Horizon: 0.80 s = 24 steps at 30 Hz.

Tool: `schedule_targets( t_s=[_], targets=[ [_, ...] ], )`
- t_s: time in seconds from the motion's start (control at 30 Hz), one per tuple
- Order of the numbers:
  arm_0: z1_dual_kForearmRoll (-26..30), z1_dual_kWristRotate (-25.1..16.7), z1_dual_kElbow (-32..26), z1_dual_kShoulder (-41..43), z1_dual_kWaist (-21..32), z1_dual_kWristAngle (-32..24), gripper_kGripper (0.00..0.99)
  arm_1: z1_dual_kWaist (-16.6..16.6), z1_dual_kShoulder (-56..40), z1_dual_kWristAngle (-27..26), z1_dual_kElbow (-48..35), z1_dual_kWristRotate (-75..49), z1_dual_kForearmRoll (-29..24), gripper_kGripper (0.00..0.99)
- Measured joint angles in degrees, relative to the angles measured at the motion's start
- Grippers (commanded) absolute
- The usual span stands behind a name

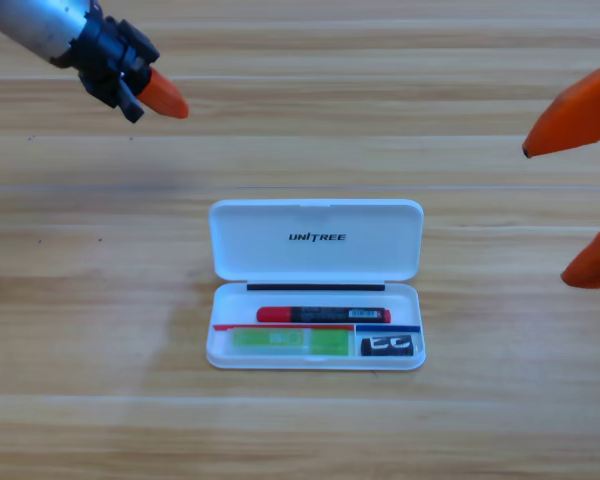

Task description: Clean up eraser and pencils

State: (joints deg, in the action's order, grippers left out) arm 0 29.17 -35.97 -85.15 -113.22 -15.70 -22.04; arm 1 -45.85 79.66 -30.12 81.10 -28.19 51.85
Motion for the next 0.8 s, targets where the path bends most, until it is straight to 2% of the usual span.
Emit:
schedule_targets(
  t_s=[0.27, 0.8],
  targets=[
    [-0.5, -0.7, 0.2, -2.1, -2.1, 0.7, 0.0, 0.0, 0.0, 0.0, 0.0, 0.0, 0.0, 0.931],
    [-1.9, -0.7, 1.9, -4.6, -10.8, 4.7, 0.0, -0.1, 0.0, 0.0, -0.8, 0.0, 0.0, 0.931]
  ],
)
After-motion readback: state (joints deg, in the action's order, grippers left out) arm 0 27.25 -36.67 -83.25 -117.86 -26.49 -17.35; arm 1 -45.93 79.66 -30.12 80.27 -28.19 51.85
